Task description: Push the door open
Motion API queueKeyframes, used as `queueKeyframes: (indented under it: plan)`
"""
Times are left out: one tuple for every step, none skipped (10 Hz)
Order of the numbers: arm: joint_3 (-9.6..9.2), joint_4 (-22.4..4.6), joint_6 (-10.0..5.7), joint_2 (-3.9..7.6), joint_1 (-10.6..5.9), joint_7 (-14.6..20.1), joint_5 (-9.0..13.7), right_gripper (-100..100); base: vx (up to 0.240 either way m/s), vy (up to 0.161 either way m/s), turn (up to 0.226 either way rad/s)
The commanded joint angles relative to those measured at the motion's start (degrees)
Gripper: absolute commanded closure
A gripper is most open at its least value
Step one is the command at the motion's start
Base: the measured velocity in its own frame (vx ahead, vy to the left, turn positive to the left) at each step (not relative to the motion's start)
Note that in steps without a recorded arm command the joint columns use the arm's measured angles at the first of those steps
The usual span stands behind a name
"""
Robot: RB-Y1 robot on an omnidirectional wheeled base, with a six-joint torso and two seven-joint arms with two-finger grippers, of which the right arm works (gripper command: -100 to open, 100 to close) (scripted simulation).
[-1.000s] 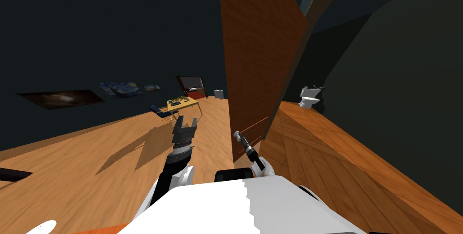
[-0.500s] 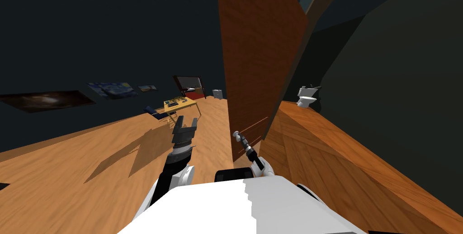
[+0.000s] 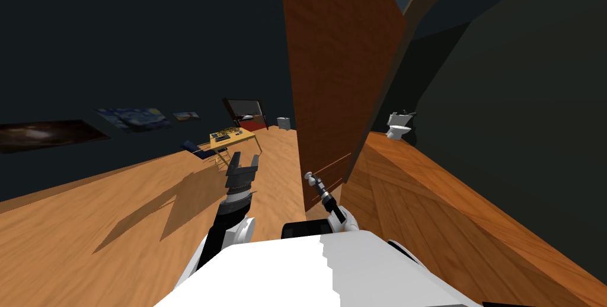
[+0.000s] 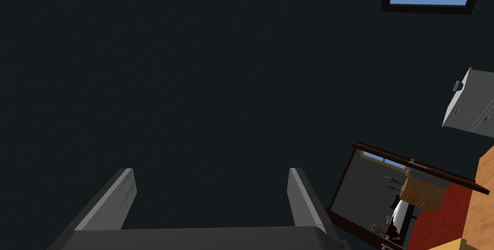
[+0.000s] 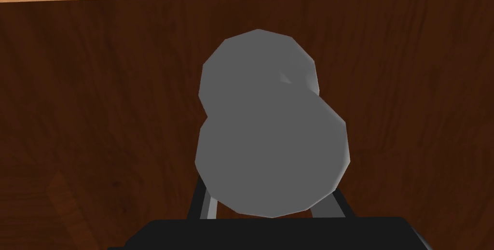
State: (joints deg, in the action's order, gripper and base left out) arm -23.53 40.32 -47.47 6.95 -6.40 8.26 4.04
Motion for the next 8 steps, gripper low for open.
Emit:
queueKeyframes:
  plan:
    - [-0.24,-0.2,-0.39,-0.24,-0.75,1.7,0.4,100,0.033,0.028,-0.026]
    - [-0.72,-0.5,-0.38,-0.32,-0.99,4.0,1.3,100,0.041,0.029,-0.041]
    - [-1.19,-0.7,-0.37,-0.41,-1.23,5.5,2.1,100,0.051,0.045,-0.076]
    - [-1.19,-0.7,-0.37,-0.41,-1.23,6.4,2.1,100,0.042,0.039,-0.037]
    - [-1.67,-0.9,-0.35,-0.49,-1.47,8.4,3.0,100,0.049,0.035,-0.05]
    - [-1.67,-0.9,-0.35,-0.49,-1.47,8.8,3.0,100,0.038,0.027,-0.021]
    - [-2.14,-1.2,-0.34,-0.57,-1.71,11.1,3.8,100,0.034,0.032,-0.057]
    - [-2.14,-1.2,-0.34,-0.57,-1.71,11.2,3.8,100,0.027,0.023,-0.027]
